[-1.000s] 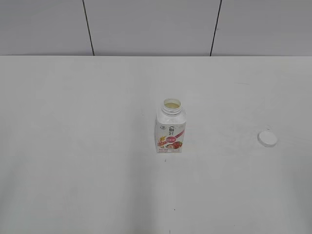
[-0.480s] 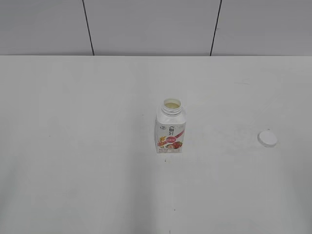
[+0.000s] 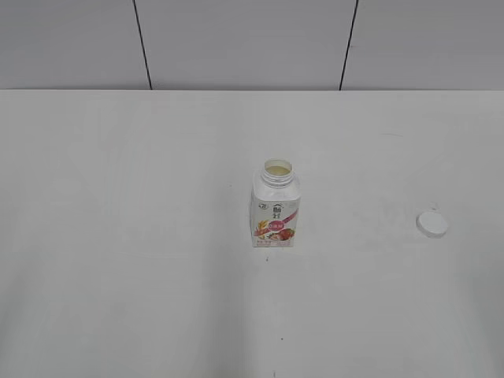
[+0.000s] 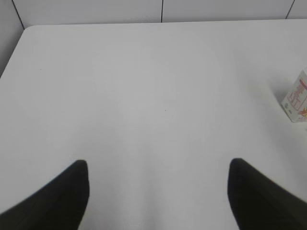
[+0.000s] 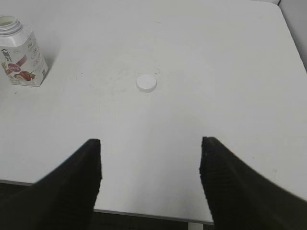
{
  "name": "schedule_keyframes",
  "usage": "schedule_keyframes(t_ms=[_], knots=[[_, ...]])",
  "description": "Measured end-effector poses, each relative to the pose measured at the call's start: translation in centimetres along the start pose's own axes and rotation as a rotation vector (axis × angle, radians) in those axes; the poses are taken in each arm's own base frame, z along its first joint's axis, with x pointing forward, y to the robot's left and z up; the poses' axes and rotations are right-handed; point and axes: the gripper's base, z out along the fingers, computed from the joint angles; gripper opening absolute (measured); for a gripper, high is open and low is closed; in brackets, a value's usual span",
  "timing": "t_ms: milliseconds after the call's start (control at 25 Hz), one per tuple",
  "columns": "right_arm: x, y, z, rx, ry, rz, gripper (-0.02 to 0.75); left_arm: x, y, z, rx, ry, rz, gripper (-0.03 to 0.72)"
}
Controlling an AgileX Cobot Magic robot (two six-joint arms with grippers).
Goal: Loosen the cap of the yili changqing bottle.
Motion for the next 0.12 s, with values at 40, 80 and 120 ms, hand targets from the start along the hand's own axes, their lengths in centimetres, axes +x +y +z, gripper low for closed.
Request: schedule_keyframes(t_ms=[40,80,120], knots=[[0.00,0.00,0.00,0.000,0.000,0.000,0.514,0.00,0.00,0.00,0.000,0.000,0.000,0.544],[0.00,0.00,0.00,0.000,0.000,0.000,0.514,0.00,0.00,0.00,0.000,0.000,0.000,0.544],[0.00,0.00,0.00,0.000,0.000,0.000,0.514,0.00,0.00,0.00,0.000,0.000,0.000,0.544]])
